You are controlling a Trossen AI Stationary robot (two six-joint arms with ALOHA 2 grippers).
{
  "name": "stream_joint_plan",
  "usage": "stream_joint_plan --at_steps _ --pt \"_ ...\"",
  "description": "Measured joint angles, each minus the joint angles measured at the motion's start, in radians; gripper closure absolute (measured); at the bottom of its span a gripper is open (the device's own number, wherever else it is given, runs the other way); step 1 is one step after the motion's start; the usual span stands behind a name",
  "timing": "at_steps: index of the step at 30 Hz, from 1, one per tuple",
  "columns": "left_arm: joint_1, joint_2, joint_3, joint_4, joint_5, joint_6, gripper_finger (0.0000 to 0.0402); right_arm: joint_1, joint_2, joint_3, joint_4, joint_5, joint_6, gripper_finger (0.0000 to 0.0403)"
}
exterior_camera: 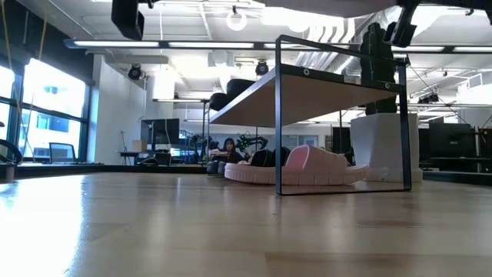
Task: Pick and place slides into the shelf
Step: Put the pink slide under the shelf
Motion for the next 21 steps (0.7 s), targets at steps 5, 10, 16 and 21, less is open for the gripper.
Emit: stream_joint_plan --at_steps 5,10,16,21 --pt "0.000 0.000 0.009 -0.067 0.020 0.031 0.0256 -0.047 0.047 0.080 -0.063 -0.056 -0.013 0.0403" --pt "0.000 0.000 0.009 -0.060 0.021 0.058 0.0255 -0.074 0.126 0.184 -0.156 -0.103 -0.032 0.0403" --pt "-0.001 0.000 0.009 -0.065 0.020 0.058 0.0254 -0.097 0.237 0.317 -0.266 -0.163 -0.057 0.0403" --pt "-0.003 0.000 0.009 -0.109 0.024 0.051 0.0254 -0.110 0.311 0.423 -0.321 -0.210 -0.094 0.0403"
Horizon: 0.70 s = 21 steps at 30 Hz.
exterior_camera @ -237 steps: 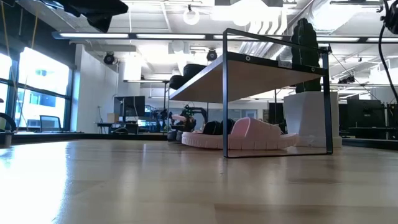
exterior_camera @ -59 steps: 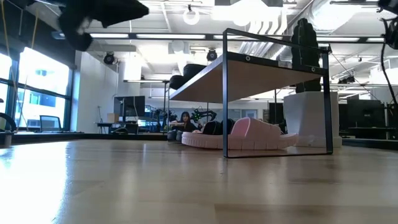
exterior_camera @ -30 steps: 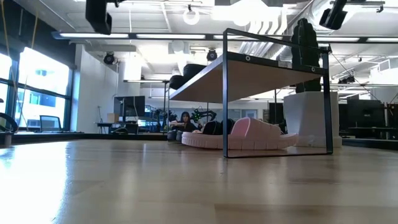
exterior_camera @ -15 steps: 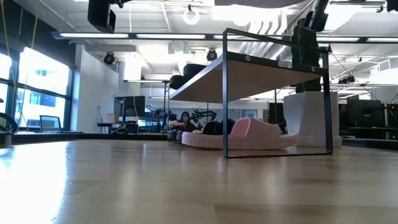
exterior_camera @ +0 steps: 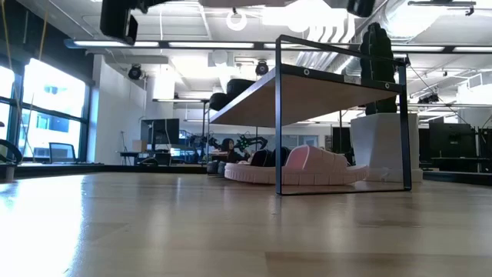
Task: Pick and place slides into the shelf
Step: Put the pink slide under the shelf
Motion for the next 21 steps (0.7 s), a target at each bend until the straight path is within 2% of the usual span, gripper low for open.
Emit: stream_joint_plan --at_steps 10,21 --pt "0.003 0.000 0.001 -0.059 -0.051 -0.036 0.0256 -0.007 0.056 0.157 -0.145 -0.011 -0.058 0.0403" --pt "0.003 0.000 0.001 -0.079 -0.040 -0.048 0.0256 -0.007 0.063 0.169 -0.164 -0.031 -0.054 0.0403"
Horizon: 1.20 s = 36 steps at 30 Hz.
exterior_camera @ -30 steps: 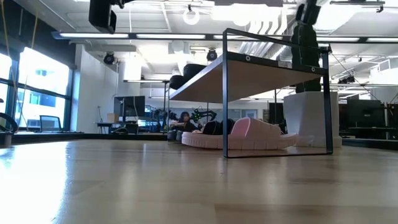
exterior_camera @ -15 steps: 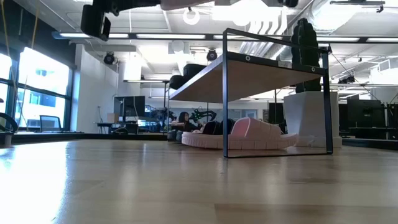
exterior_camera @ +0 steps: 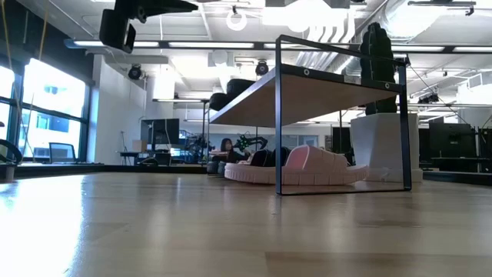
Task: Pick and place slides into the shelf
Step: Put the pink slide under the shelf
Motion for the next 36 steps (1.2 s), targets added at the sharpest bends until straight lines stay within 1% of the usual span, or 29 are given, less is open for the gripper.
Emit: stream_joint_plan --at_steps 10,14,18,23,25,30,36 --pt "0.000 0.011 0.000 0.017 0.034 -0.014 0.0262 -0.013 0.042 0.000 0.048 -0.040 0.050 0.0403" --pt "0.000 0.036 0.000 0.045 0.010 -0.009 0.0273 -0.026 0.050 0.000 0.051 -0.052 0.056 0.0403" --pt "0.000 0.053 0.000 0.057 -0.018 -0.007 0.0295 -0.026 0.051 0.000 0.034 -0.044 0.057 0.0403" --pt "0.000 0.053 -0.001 0.073 -0.030 -0.010 0.0343 -0.026 0.050 0.000 -0.006 -0.006 0.072 0.0400" --pt "-0.001 0.053 -0.001 0.077 -0.030 -0.010 0.0356 -0.026 0.050 0.000 -0.021 0.000 0.075 0.0396" --pt "-0.001 0.053 -0.001 0.080 -0.030 -0.016 0.0357 -0.026 0.049 0.000 -0.038 0.001 0.060 0.0376" --pt "-0.001 0.054 -0.002 0.135 -0.026 -0.055 0.0359 -0.027 0.049 0.002 -0.140 0.006 0.030 0.0335"
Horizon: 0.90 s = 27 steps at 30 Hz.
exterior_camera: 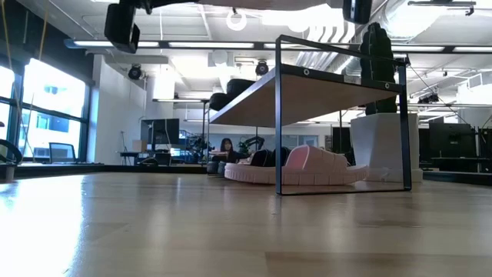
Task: Pick and place slides into the shelf
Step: Put the pink slide under the shelf
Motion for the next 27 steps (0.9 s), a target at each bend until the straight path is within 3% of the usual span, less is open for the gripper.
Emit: stream_joint_plan --at_steps 7,15,27 --pt "0.002 -0.001 0.000 0.006 -0.012 -0.017 0.0363 0.002 -0.016 0.000 -0.061 0.001 -0.021 0.0281" --pt "-0.021 -0.005 0.000 0.033 -0.078 -0.030 0.0363 0.030 -0.111 0.000 -0.158 0.107 -0.042 0.0256" --pt "-0.249 -0.039 0.002 0.039 -0.236 -0.038 0.0363 0.192 -0.200 -0.002 -0.219 0.274 -0.158 0.0256"
